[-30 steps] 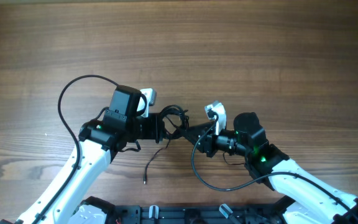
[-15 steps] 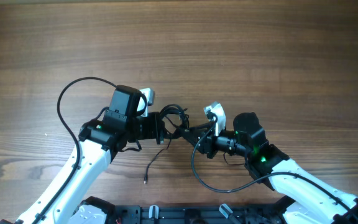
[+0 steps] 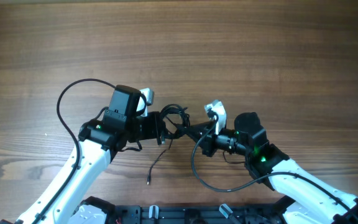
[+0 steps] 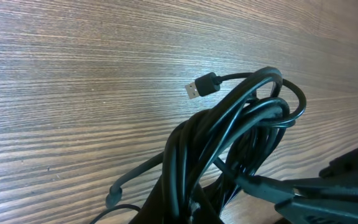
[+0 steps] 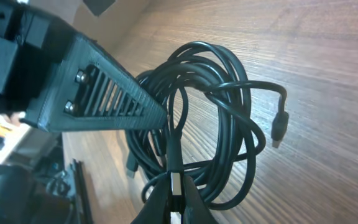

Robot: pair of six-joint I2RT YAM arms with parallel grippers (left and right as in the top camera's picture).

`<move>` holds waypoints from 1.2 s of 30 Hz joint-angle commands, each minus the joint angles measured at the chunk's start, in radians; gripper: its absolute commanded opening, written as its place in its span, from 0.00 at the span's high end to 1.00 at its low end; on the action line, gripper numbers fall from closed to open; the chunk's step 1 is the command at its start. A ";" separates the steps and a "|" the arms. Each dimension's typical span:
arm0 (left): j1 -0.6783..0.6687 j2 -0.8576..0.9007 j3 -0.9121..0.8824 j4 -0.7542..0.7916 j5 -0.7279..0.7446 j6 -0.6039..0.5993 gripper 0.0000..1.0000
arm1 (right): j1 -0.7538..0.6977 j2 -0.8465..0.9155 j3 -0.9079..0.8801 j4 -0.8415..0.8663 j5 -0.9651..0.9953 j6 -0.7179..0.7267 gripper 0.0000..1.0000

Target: Untangle cables

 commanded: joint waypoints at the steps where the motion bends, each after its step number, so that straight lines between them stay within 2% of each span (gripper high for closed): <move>1: 0.003 -0.012 0.011 0.008 -0.055 -0.005 0.96 | 0.003 0.006 0.005 0.052 -0.064 0.175 0.95; 2: 0.003 -0.011 0.011 0.021 -0.056 -0.002 0.96 | 0.003 0.006 0.005 0.099 -0.077 0.217 0.95; 5: -0.005 -0.012 0.011 0.053 -0.047 -0.002 0.96 | 0.005 0.007 0.005 0.149 -0.029 0.224 0.95; 9: -0.036 -0.012 0.011 0.155 0.111 -0.003 0.96 | 0.004 0.034 0.005 0.125 0.140 0.194 0.95; 13: -0.088 -0.012 0.011 0.172 0.113 -0.002 0.96 | 0.004 0.060 0.005 0.133 0.212 0.195 0.95; 26: -0.253 -0.012 0.011 0.240 0.113 0.008 0.96 | 0.004 0.066 0.005 0.167 0.214 0.275 0.94; 28: -0.259 -0.012 0.011 0.243 0.118 0.052 0.96 | 0.004 0.066 0.005 0.161 0.223 0.272 0.91; 29: -0.259 -0.012 0.011 0.242 0.126 0.068 0.96 | 0.004 0.066 0.005 0.158 0.230 0.272 0.89; 31: -0.243 -0.018 0.011 0.242 0.147 0.077 0.96 | 0.003 0.065 0.005 0.160 0.260 0.272 0.75; 32: -0.227 -0.028 0.011 0.242 0.178 0.077 0.96 | 0.001 0.064 0.005 0.160 0.267 0.272 0.62; 34: -0.183 -0.055 0.011 0.242 0.236 0.077 0.96 | -0.003 0.064 0.005 0.174 0.261 0.274 0.47; 36: -0.130 -0.080 0.011 0.237 0.246 0.073 0.96 | -0.003 0.058 0.005 0.186 0.232 0.274 0.24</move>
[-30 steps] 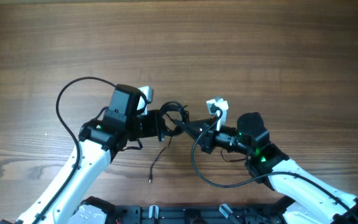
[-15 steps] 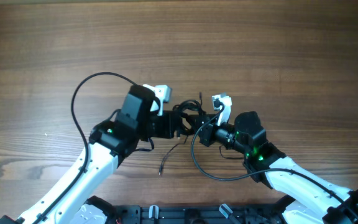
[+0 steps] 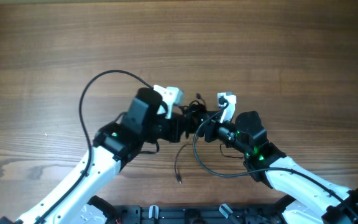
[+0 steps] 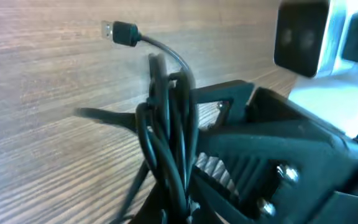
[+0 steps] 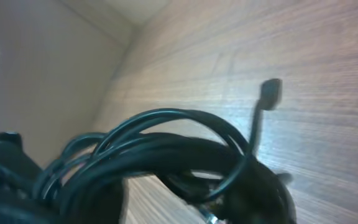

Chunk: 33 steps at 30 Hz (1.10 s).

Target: Untangle cables

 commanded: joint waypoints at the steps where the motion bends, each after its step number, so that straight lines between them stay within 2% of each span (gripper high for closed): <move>1: 0.084 -0.068 0.011 -0.006 0.173 0.027 0.96 | 0.005 -0.007 0.013 0.034 -0.036 0.005 0.09; 2: 0.124 -0.071 0.011 -0.019 0.145 0.027 0.96 | 0.005 -0.021 0.013 0.033 -0.055 0.003 0.00; 9: 0.326 -0.070 0.011 -0.071 0.097 0.004 0.96 | -0.038 -0.145 0.013 0.025 -0.066 -0.024 0.00; 14: 0.399 -0.068 0.011 -0.070 0.120 0.006 0.96 | -0.084 -0.155 0.013 -0.009 -0.066 -0.025 0.00; 15: 0.400 -0.064 0.011 -0.066 0.152 0.019 0.96 | -0.084 -0.154 0.013 -0.019 -0.066 -0.026 0.00; 18: 0.398 -0.042 0.011 -0.053 0.363 0.157 0.96 | -0.084 -0.154 0.013 -0.054 -0.066 -0.101 0.22; 21: 0.398 -0.018 0.011 -0.061 0.602 0.335 0.96 | -0.084 -0.154 0.013 -0.044 -0.066 -0.165 0.26; 22: 0.398 -0.010 0.011 -0.064 0.644 0.369 0.96 | -0.084 -0.154 0.013 -0.039 -0.066 -0.196 0.24; 23: 0.398 0.003 0.011 -0.064 0.660 0.379 0.96 | -0.084 -0.155 0.013 -0.034 -0.066 -0.220 0.15; 25: 0.398 0.023 0.011 -0.068 0.660 0.378 0.96 | -0.104 -0.160 0.013 -0.032 -0.067 -0.233 0.06; 28: 0.398 0.039 0.011 -0.071 0.659 0.375 0.96 | -0.150 -0.168 0.013 -0.031 -0.088 -0.227 0.00; 31: 0.399 0.043 0.011 -0.035 0.628 0.357 0.96 | -0.236 -0.181 0.013 -0.034 -0.208 -0.036 0.00; 33: 0.399 0.043 0.011 0.021 0.537 0.253 0.96 | -0.267 -0.181 0.013 -0.035 -0.341 0.057 0.00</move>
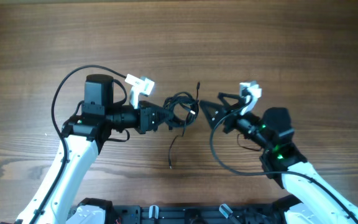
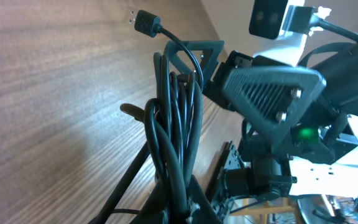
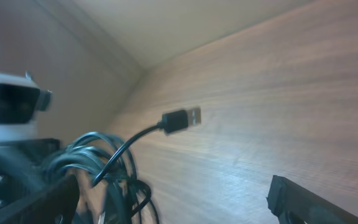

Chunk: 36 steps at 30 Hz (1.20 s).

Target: Untangle cables

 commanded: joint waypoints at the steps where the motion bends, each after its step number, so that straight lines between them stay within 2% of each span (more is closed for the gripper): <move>1: 0.003 0.002 0.011 0.084 -0.109 -0.140 0.96 | -0.040 -0.017 0.013 0.000 -0.233 0.159 0.00; 4: 0.003 0.002 0.011 0.154 -0.200 -0.330 0.96 | -0.023 -0.013 0.012 -0.048 -0.305 0.083 0.00; 6: 0.003 0.002 0.011 0.176 -0.203 -0.374 0.96 | -0.006 -0.010 0.012 -0.079 -0.295 0.042 0.00; 11: 0.003 0.002 0.011 0.257 -0.204 -0.634 0.96 | 0.100 0.077 0.012 -0.114 -0.145 0.003 0.01; 13: 0.003 0.002 0.011 0.259 -0.203 -0.779 0.96 | 0.146 0.135 0.012 -0.051 -0.114 0.000 0.01; 17: 0.003 0.002 0.011 0.259 -0.203 -0.956 0.96 | 0.184 0.217 0.013 0.092 -0.063 -0.023 0.07; 20: 0.003 0.002 0.011 0.259 -0.203 -1.051 0.96 | 0.202 0.280 0.013 0.158 0.024 -0.022 0.17; 21: 0.003 0.002 0.011 0.259 -0.203 -1.051 0.96 | 0.201 0.301 0.013 0.187 0.023 -0.020 0.26; 22: 0.003 0.002 0.011 0.254 -0.203 -1.051 0.96 | 0.201 0.320 0.013 0.220 0.023 -0.018 0.45; 23: 0.003 0.002 0.011 0.248 -0.200 -1.050 0.96 | 0.201 0.328 0.013 0.245 0.024 -0.010 0.71; 24: 0.003 0.002 0.011 0.238 -0.192 -1.033 0.96 | 0.201 0.330 0.013 0.272 0.024 0.019 0.89; 25: 0.003 0.002 0.011 0.223 -0.192 -1.008 0.96 | 0.200 0.330 0.013 0.293 0.023 0.050 0.96; 28: 0.003 0.002 0.011 0.184 -0.258 -0.779 0.96 | 0.188 0.308 0.013 0.347 -0.022 0.176 0.96; 31: 0.003 0.002 0.011 0.100 -0.427 -0.535 0.96 | 0.153 0.266 0.013 0.372 -0.138 0.255 0.96; 33: 0.002 0.002 0.011 0.058 -0.523 -0.446 0.96 | 0.140 0.256 0.013 0.391 -0.193 0.299 0.96; 36: 0.000 0.002 0.011 0.038 -0.543 -0.376 0.96 | 0.136 0.254 0.013 0.433 -0.202 0.378 0.96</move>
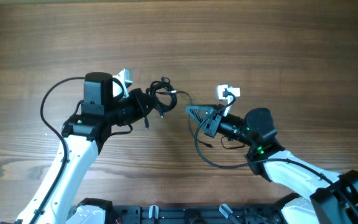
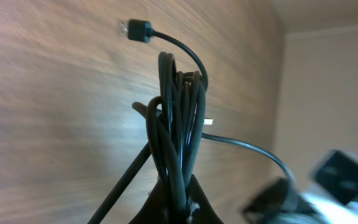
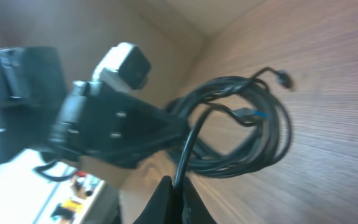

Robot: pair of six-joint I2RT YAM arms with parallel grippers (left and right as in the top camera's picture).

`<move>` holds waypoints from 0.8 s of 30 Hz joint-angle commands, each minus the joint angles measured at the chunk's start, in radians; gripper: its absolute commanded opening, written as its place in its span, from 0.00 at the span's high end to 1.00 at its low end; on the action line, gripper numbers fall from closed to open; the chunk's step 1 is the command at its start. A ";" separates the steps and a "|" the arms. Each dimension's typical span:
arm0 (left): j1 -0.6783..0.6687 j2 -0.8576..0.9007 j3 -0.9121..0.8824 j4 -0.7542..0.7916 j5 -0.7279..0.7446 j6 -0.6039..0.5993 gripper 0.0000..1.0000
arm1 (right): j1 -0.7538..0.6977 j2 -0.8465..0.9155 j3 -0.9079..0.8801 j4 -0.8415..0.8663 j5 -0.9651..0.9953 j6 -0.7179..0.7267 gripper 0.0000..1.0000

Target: Untangle cables

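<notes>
A black cable bundle (image 1: 162,94) hangs coiled in the air over the wooden table (image 1: 260,43). My left gripper (image 1: 146,103) is shut on the bundle's lower loops, seen close up in the left wrist view (image 2: 178,200). A USB plug (image 2: 135,28) sticks out at the top of the bundle (image 2: 176,124). One strand (image 1: 180,99) runs from the coil to my right gripper (image 1: 189,111), which is shut on that single strand (image 3: 180,155) just right of the coil (image 3: 247,124). The right wrist view is blurred. A small connector (image 3: 283,79) pokes out of the coil's far side.
My left gripper's black body and white camera (image 3: 126,62) sit right behind the coil in the right wrist view. Each arm's own black lead loops beside it (image 1: 207,155). A black rail (image 1: 166,214) runs along the table's near edge.
My right gripper was open and apart from the bundle; it now stands closer on the left and is shut on one strand. The left gripper has turned with the bundle, still holding it.
Both grippers first held the bundle low over the table, the right on a single strand. Then they were pressed close together. Later the right gripper was open and away while the left held the coil alone. Now the right grips a strand again.
</notes>
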 commanded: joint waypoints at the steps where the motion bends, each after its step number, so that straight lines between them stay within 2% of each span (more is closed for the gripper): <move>1: -0.005 0.002 0.010 -0.008 -0.095 0.181 0.96 | -0.005 -0.016 0.011 0.043 -0.044 0.125 0.96; 6: -0.061 0.002 0.010 -0.008 -0.011 0.181 0.96 | -0.005 -0.016 0.011 0.054 0.129 0.180 0.95; 9: -0.128 0.002 0.010 -0.007 0.016 0.123 0.96 | -0.003 -0.015 0.011 0.067 0.211 0.186 0.96; 11: -0.173 0.002 0.010 -0.006 0.016 0.051 0.96 | -0.002 -0.016 0.011 0.068 0.223 0.080 0.95; 13: -0.214 0.002 0.010 -0.007 0.016 -0.084 0.96 | -0.001 -0.016 0.013 0.068 0.234 -0.034 0.96; 19: -0.305 0.002 0.010 -0.006 0.017 -0.342 0.96 | -0.001 -0.016 0.074 0.066 0.404 -0.194 0.95; 24: -0.381 0.002 0.010 0.011 0.016 -0.487 0.96 | -0.001 -0.016 0.123 0.027 0.557 -0.354 0.95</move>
